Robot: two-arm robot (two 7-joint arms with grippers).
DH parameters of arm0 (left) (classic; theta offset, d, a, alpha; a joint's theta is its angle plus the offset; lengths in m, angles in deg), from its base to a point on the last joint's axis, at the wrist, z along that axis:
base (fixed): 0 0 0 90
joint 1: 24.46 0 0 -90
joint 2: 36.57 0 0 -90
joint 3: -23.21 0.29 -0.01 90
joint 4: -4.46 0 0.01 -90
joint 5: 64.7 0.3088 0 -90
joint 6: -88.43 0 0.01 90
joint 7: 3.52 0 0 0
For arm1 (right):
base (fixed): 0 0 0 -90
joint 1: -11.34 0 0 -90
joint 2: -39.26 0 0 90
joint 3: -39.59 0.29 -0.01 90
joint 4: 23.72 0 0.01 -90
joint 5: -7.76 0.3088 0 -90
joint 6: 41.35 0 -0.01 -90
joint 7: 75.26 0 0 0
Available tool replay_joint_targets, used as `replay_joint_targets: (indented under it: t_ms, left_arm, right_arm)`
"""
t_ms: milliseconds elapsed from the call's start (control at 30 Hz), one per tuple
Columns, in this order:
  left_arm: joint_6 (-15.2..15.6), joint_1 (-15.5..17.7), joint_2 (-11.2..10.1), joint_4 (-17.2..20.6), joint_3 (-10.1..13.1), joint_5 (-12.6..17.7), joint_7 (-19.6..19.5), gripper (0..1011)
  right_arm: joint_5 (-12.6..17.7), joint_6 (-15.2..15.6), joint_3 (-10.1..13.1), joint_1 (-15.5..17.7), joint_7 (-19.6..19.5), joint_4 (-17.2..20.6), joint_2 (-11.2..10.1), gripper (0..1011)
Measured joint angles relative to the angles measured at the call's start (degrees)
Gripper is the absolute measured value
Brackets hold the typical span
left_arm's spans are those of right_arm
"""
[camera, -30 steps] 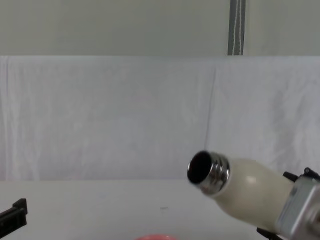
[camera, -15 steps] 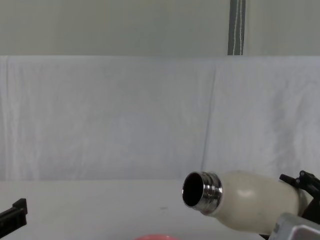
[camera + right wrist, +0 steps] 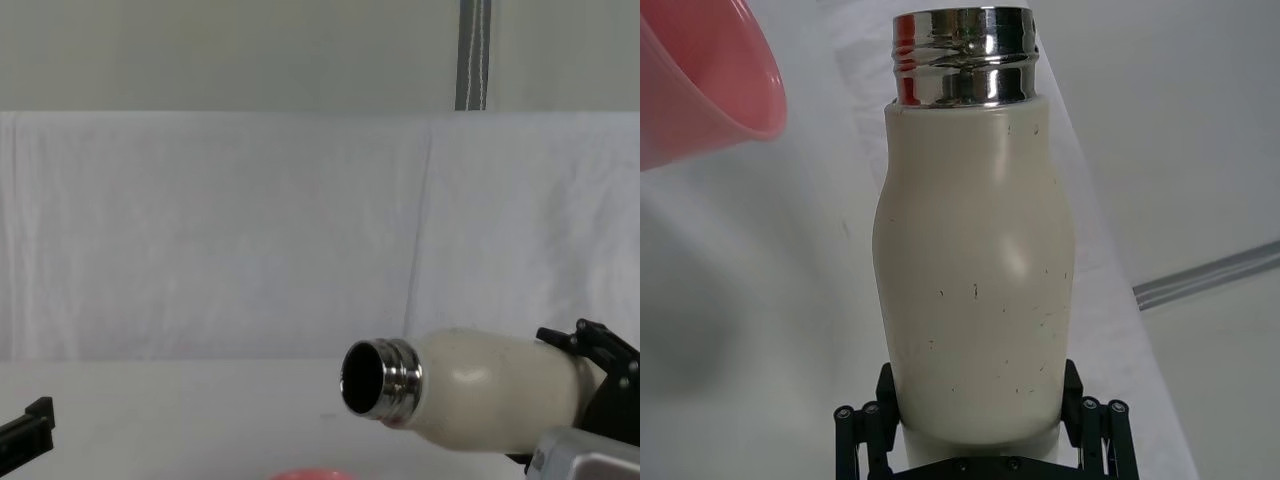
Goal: Grasp the thermos with one hand and pour water into the cup lid.
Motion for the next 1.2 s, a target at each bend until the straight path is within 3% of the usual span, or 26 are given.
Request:
replay_joint_targets:
  t_ms: [400,1200]
  left_arm:
    - [0.0,0.0,0.0,0.0,0.0,0.0,0.0,1001]
    - [0.0,0.0,0.0,0.0,0.0,0.0,0.0,1001]
  right_arm:
    - [-1.7,0.7,-1.0,-0.8,0.9,1.1,-1.8,950]
    - [-4.0,1.4,-3.0,-3.8,1.2,-0.1,-2.9,950]
